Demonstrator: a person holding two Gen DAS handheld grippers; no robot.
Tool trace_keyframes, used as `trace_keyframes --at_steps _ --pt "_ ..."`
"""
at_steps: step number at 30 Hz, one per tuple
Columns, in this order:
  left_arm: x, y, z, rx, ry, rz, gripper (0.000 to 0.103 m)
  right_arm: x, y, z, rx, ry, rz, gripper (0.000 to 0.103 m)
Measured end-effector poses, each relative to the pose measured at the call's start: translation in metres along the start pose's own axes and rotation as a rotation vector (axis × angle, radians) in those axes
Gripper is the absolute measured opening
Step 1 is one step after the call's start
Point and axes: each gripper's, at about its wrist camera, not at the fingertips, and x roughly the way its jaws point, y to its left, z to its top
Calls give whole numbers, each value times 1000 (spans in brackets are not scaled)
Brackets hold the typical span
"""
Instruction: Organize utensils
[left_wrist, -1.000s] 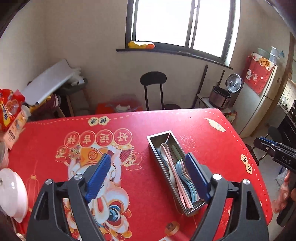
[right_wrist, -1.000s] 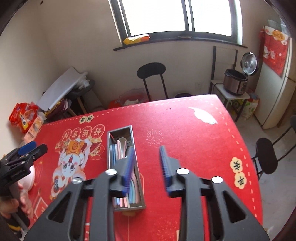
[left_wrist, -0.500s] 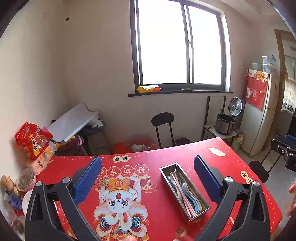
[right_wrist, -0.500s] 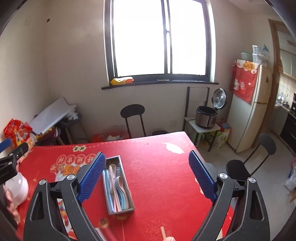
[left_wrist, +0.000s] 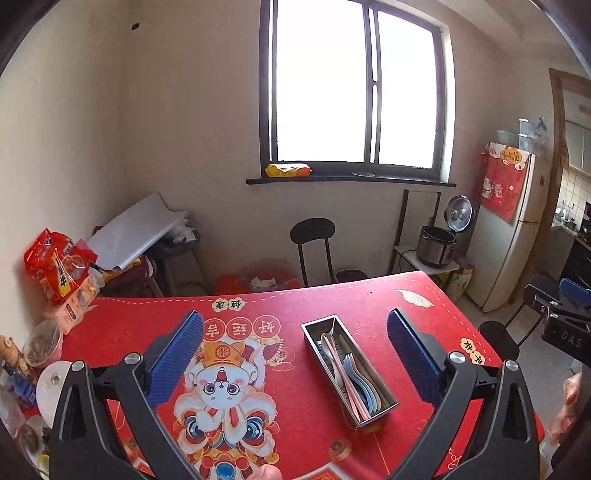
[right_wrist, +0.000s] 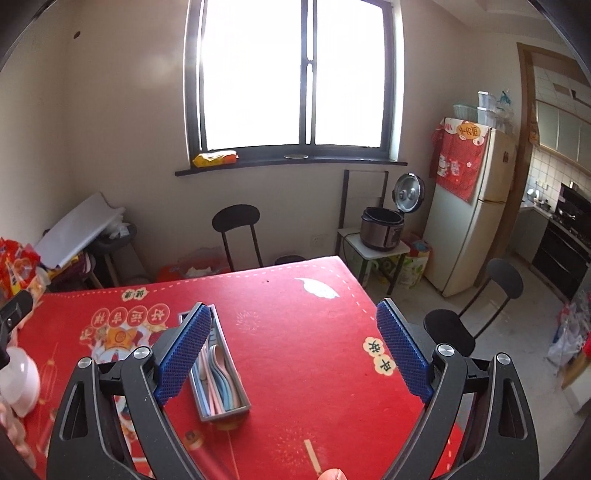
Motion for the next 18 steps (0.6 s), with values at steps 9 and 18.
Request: trace_keyframes --at_steps 9,18 --pt "9 -5 -2 4 11 -12 97 -3 1 -1 -11 -7 -39 88" --pt "17 -7 -1 3 21 -15 97 -4 5 1 -36 -26 -91 88"
